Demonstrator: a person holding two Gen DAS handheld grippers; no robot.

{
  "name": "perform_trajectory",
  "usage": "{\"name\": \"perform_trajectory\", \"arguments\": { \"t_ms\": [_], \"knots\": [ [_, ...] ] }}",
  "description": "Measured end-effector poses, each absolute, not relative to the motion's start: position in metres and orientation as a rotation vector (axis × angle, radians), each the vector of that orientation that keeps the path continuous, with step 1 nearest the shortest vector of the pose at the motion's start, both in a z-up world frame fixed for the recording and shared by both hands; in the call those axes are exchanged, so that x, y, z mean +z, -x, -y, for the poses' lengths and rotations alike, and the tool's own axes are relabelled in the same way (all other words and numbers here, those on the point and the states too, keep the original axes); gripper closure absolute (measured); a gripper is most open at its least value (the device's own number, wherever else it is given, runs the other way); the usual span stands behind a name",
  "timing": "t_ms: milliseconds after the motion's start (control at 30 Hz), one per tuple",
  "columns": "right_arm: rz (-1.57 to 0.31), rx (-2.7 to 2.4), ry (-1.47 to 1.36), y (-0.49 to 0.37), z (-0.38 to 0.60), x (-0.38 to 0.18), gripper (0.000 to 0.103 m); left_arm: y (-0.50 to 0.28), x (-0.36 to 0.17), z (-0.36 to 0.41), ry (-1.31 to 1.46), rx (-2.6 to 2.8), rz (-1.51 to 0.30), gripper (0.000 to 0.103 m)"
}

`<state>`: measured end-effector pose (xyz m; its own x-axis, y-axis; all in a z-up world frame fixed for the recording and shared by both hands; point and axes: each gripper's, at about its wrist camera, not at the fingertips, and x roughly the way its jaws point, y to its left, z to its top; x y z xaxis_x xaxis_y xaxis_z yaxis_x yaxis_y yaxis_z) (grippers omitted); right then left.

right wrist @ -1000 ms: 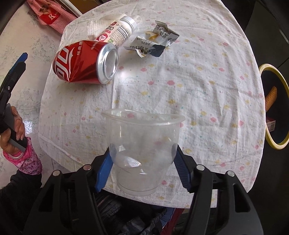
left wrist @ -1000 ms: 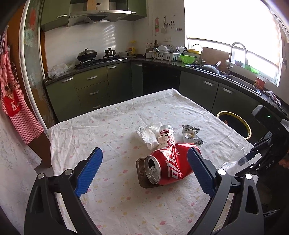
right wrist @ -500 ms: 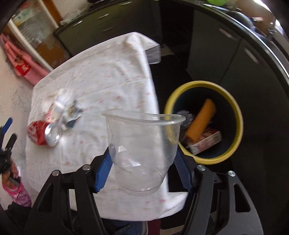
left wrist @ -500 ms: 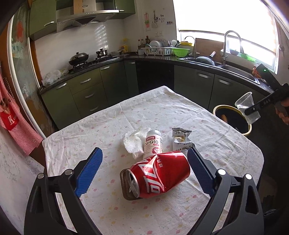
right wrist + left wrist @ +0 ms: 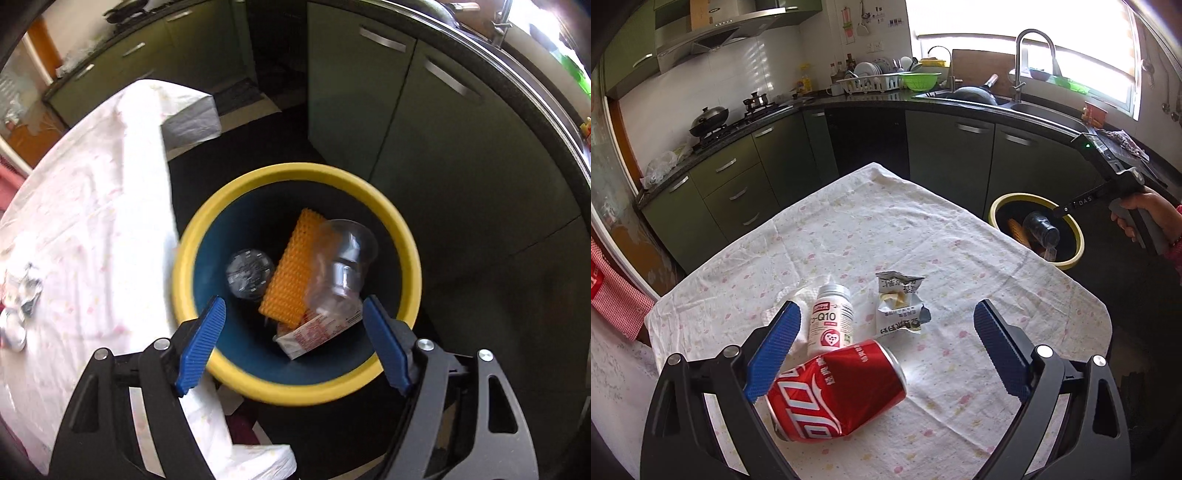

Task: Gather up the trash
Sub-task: 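Carry the plastic cup over the bin and open the right tool, then grasp the snack wrapper on the cloth with the left tool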

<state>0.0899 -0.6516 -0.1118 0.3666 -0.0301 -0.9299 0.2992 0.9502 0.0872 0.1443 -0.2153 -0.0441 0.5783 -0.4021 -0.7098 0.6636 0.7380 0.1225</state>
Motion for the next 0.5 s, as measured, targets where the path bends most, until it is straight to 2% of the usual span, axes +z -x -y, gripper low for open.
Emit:
{"name": "perform_trajectory", "arguments": {
  "t_ms": [433, 500],
  "knots": [
    [-1.131, -0.04, -0.251, -0.051, 0.603, -0.092, 0.028, -0.221, -0.087, 0.293, -0.392, -0.754, -1.064, 0.01],
    [-1.13, -0.027, -0.251, -0.05, 0.599, -0.092, 0.028, -0.236, -0.097, 0.298, -0.38, -0.748, -1.129, 0.017]
  ]
}}
